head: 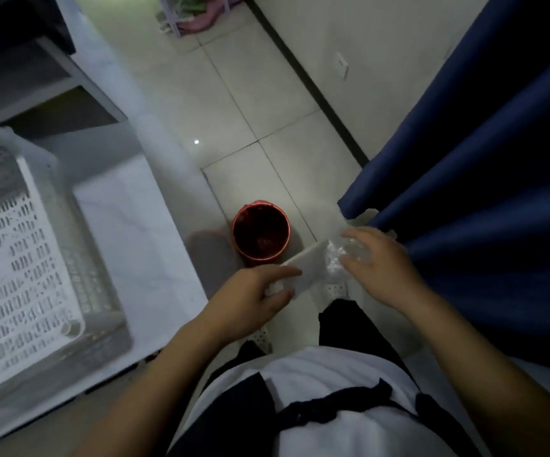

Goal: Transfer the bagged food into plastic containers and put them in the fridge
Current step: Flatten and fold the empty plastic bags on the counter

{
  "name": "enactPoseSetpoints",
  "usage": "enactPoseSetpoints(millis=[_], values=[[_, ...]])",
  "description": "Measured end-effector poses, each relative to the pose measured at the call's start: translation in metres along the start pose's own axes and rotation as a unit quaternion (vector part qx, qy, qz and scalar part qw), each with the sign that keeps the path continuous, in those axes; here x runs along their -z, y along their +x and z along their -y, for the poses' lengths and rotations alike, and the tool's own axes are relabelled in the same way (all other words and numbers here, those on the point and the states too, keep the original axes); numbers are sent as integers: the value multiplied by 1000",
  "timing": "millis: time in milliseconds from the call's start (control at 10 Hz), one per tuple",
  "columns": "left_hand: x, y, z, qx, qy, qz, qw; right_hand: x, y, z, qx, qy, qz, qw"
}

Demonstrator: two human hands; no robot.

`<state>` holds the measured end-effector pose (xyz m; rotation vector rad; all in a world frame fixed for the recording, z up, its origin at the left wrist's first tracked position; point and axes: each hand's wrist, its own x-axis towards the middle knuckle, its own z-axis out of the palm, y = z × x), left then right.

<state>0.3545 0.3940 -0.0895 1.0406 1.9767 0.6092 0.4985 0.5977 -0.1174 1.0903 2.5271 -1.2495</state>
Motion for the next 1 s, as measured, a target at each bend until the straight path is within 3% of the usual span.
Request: enactPoseSetpoints(millis=[200,300,500,700,800,900,1000], values=[[-51,82,14,177,-37,-78,980,8,93,-64,-8,-77,148,986],[-87,130,37,238,24,-79,968,-12,134,-97,11,-193,208,959],[-148,189,113,355,45,-23,933,-63,189,-160,25,-296,287,911],[-177,267,218,385,23,-25,922,-128,200,-226,-50,-337,366,866],[-187,301,267,399,47,10,916,-153,211,-240,-107,-240,316,912],[-190,314,288,413,79,84,904,-167,222,-246,-151,-184,278,931],[-188,307,277,420,71,87,900,-168,233,-238,-178,-177,268,930]])
